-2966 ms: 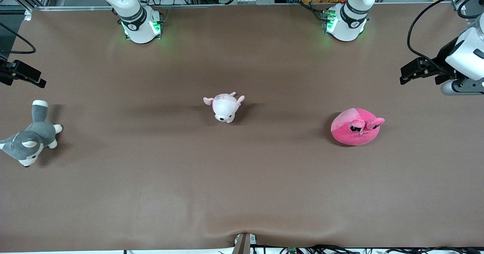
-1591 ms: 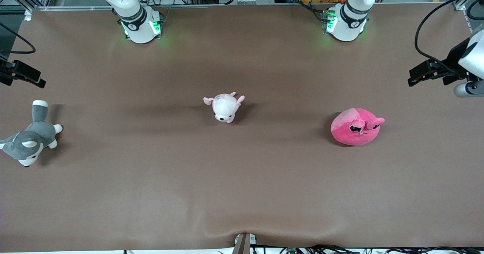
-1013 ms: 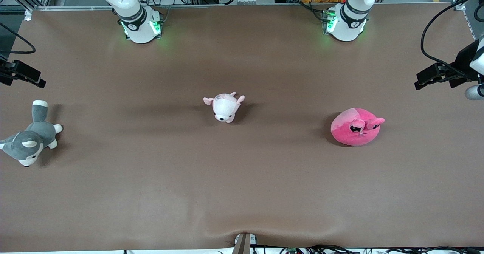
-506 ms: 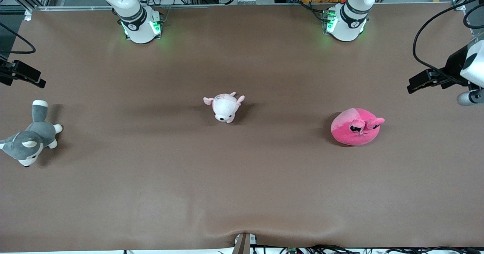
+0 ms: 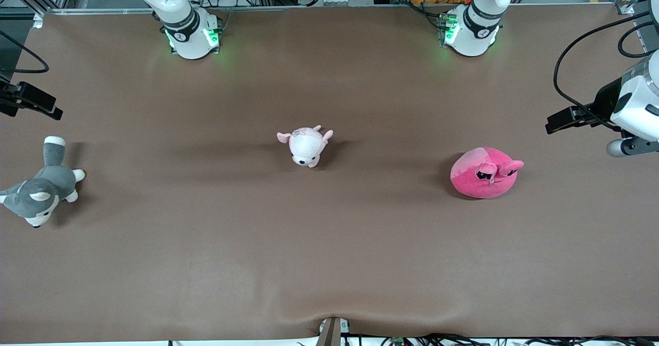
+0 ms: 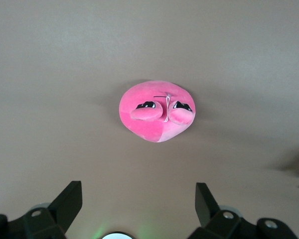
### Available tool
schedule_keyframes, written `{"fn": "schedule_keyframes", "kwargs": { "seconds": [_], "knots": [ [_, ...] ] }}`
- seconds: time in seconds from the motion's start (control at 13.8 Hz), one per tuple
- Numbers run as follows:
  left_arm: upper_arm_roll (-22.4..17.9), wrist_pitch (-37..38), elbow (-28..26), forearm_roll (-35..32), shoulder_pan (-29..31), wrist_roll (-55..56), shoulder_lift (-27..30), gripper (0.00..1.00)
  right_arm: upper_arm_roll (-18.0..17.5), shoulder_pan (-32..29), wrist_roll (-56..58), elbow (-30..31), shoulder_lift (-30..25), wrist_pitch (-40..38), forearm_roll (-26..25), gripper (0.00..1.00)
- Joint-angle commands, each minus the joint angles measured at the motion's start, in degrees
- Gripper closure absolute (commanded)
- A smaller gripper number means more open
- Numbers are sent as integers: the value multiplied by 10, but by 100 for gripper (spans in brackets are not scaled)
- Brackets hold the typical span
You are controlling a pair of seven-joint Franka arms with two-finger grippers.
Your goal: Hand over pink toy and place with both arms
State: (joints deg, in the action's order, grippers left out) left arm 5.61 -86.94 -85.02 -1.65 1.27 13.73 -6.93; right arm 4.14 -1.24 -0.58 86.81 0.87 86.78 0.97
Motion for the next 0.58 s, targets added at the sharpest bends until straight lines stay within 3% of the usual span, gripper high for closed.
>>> {"fn": "schedule_keyframes", "kwargs": {
  "seconds": [0.0,0.51],
  "knots": [
    [1,-18,-7,1,5,9,5,0,-10,-12,0,-12,6,-5,0,0],
    [-6,-34,16,-4,15,24,-12,0,-10,-13,0,-12,7,-5,0,0]
  ]
}}
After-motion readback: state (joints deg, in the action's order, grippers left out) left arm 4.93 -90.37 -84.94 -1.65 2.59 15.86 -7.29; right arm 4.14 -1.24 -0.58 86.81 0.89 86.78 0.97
